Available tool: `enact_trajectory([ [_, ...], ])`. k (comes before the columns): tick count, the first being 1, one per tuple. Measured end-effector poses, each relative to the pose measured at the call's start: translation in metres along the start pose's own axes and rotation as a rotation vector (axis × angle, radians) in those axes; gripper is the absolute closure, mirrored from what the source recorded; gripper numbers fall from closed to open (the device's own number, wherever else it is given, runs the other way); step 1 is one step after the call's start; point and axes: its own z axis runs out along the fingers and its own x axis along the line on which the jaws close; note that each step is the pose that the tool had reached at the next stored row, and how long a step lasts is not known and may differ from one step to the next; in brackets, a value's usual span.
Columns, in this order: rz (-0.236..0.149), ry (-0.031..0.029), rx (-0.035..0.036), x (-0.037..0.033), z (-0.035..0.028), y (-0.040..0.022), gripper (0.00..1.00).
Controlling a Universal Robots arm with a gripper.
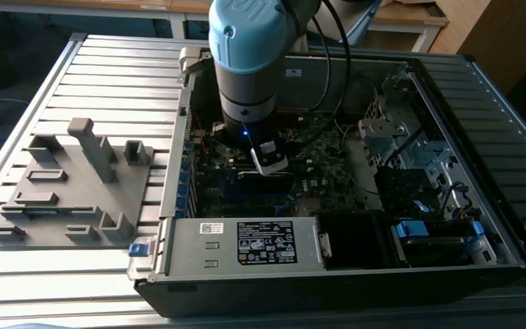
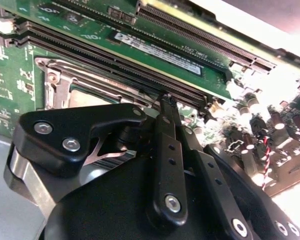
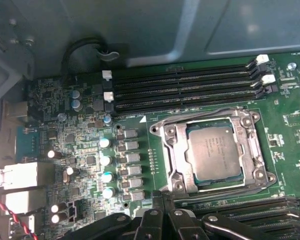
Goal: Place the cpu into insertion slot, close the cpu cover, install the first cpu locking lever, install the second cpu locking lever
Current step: 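Install the second cpu locking lever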
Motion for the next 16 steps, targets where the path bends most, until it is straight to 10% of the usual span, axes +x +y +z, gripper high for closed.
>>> enact_trajectory([
  [16, 0.000, 0.0000, 0.0002, 0.0021, 0.0036, 0.0019, 0.90],
])
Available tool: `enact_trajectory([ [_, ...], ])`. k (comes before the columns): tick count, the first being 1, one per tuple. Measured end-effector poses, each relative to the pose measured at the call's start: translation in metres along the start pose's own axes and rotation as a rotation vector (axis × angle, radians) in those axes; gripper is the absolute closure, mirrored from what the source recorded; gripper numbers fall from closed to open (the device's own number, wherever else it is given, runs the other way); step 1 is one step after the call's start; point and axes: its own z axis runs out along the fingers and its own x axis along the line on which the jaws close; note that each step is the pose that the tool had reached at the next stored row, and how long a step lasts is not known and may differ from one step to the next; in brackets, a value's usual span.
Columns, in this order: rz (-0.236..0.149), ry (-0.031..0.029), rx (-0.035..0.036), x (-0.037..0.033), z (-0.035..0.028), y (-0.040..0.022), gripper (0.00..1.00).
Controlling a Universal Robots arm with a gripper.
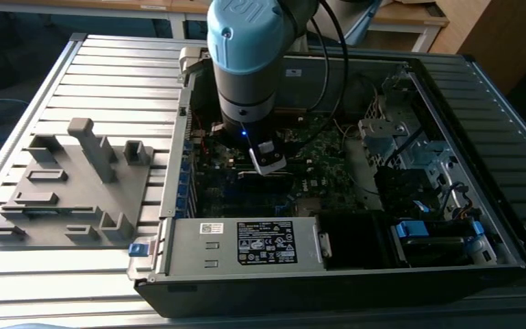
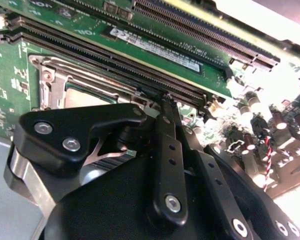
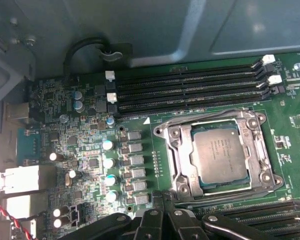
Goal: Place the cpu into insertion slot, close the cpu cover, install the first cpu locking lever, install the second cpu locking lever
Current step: 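Install the second cpu locking lever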
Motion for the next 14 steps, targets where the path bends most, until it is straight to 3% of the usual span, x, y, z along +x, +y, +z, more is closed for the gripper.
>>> enact_trajectory([
  [2, 0.000, -0.0001, 0.0008, 0.0001, 0.0001, 0.0001, 0.90],
  [4, 0.000, -0.0013, 0.0059, 0.0003, 0.0002, 0.0005, 0.90],
  [9, -0.002, -0.0054, 0.0333, 0.0008, 0.0011, 0.0037, 0.90],
  [14, -0.002, -0.0066, 0.0375, 0.0008, -0.0006, 0.0044, 0.90],
])
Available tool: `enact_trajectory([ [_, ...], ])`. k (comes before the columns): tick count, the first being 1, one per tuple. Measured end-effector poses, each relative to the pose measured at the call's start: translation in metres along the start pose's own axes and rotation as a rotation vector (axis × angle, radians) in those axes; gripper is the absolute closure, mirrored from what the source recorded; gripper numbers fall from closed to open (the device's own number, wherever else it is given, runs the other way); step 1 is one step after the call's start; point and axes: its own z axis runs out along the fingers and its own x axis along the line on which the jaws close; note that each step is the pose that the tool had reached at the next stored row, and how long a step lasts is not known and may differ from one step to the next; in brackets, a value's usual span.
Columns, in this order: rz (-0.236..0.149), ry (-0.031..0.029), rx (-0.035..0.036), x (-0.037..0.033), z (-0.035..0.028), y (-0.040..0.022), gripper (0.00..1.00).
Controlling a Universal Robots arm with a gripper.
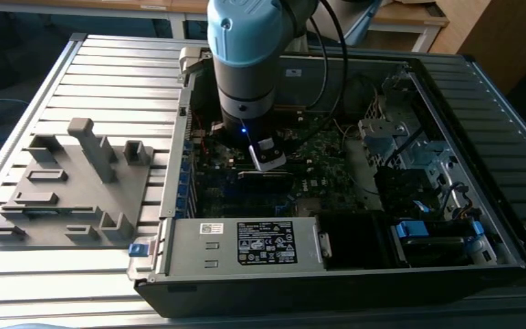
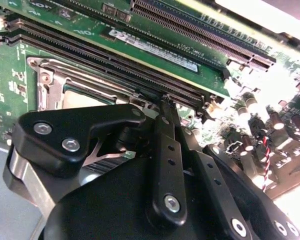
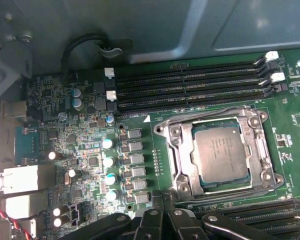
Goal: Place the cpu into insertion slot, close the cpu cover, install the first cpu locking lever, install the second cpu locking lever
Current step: 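Install the second cpu locking lever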
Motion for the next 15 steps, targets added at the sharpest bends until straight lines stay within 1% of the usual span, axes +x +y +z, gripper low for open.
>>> enact_trajectory([
  [3, 0.000, 0.0004, 0.0012, 0.0000, -0.0039, 0.0009, 0.90],
  [4, 0.000, 0.0002, 0.0019, 0.0000, -0.0039, 0.0010, 0.90],
  [7, 0.000, -0.0007, 0.0076, 0.0000, -0.0037, 0.0011, 0.90],
  [10, -0.001, -0.0013, 0.0162, 0.0001, -0.0013, 0.0006, 0.90],
  [12, -0.001, -0.0007, 0.0185, 0.0003, 0.0020, 0.0002, 0.90],
  [14, -0.001, -0.0008, 0.0179, 0.0003, 0.0024, 0.0002, 0.90],
  [15, -0.001, -0.0003, 0.0192, 0.0003, 0.0021, 0.0004, 0.90],
])
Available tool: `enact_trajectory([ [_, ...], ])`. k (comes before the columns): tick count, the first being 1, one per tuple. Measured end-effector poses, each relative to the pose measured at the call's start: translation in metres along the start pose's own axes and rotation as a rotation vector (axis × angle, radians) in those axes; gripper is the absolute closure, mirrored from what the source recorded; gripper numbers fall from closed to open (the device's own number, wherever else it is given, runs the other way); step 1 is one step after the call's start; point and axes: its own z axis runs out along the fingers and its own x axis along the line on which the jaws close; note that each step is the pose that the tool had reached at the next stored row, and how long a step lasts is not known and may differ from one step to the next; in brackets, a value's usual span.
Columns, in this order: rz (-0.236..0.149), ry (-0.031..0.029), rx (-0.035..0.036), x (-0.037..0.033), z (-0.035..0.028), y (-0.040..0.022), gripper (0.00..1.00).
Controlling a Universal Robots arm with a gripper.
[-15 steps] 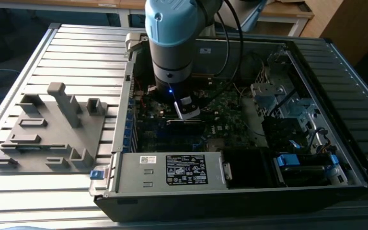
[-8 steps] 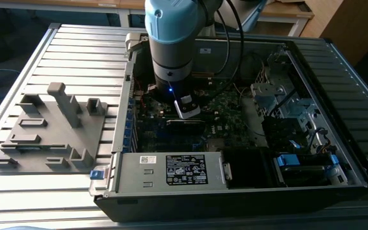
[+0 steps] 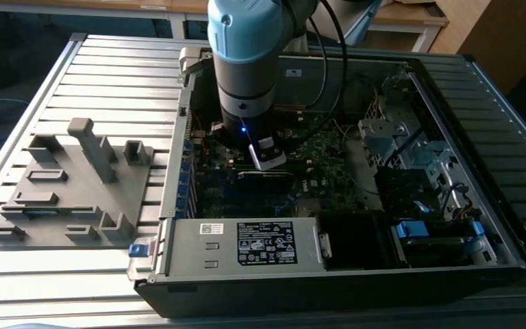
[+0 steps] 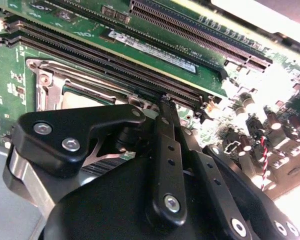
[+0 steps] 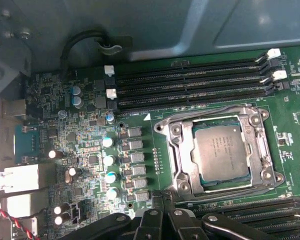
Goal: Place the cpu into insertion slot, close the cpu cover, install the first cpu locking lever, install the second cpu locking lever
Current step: 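Install the second cpu locking lever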
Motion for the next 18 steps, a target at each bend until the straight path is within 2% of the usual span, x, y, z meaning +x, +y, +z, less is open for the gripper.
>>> enact_trajectory([
  [4, 0.000, 0.0003, 0.0009, 0.0001, -0.0001, 0.0001, 0.90],
  [12, 0.000, 0.0001, 0.0038, 0.0000, -0.0049, 0.0007, 0.90],
  [14, 0.000, -0.0028, 0.0045, 0.0004, -0.0054, 0.0006, 0.90],
  [16, -0.002, -0.0111, 0.0050, 0.0020, -0.0056, 0.0003, 0.90],
  [18, -0.002, -0.0131, 0.0065, 0.0023, -0.0051, 0.0006, 0.90],
])
